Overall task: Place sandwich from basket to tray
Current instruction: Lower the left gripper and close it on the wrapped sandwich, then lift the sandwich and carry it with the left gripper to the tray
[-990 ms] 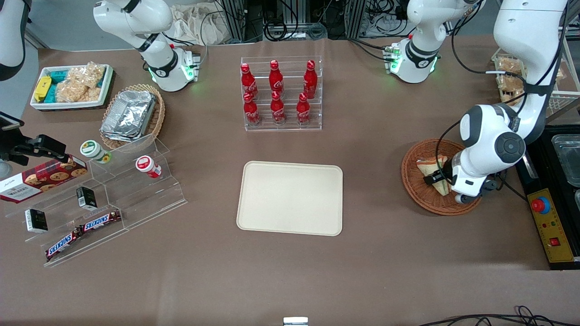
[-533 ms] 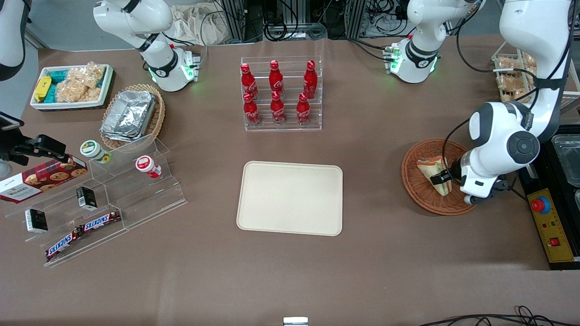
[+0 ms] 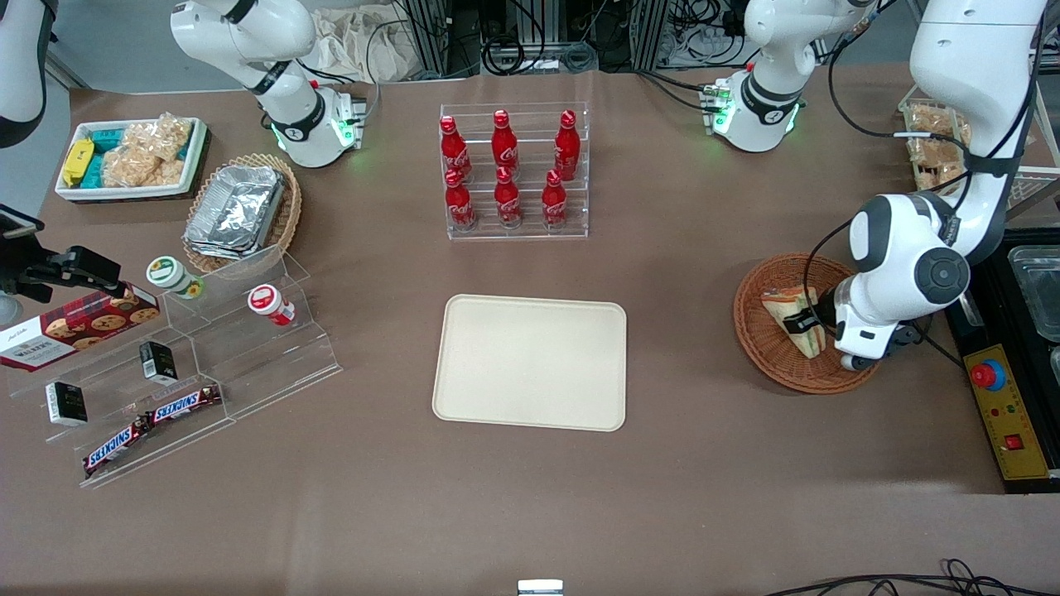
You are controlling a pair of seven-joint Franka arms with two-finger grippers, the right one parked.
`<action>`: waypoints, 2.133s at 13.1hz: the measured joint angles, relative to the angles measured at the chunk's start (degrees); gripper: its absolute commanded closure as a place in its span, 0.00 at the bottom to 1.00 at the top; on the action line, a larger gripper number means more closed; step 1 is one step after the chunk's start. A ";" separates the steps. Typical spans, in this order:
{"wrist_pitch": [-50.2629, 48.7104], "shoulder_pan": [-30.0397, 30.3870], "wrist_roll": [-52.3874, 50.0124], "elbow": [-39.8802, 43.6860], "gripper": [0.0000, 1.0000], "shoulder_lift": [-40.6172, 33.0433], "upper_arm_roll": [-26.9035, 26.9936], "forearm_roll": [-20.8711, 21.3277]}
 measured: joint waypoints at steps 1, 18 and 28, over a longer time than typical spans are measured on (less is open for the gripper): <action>0.13 0.00 -0.35 0.02 0.92 -0.03 -0.02 0.00; -37.74 -0.59 4.37 36.78 0.94 -4.05 -14.22 -0.15; -18.25 -21.67 -3.15 35.53 0.94 18.10 -16.93 12.47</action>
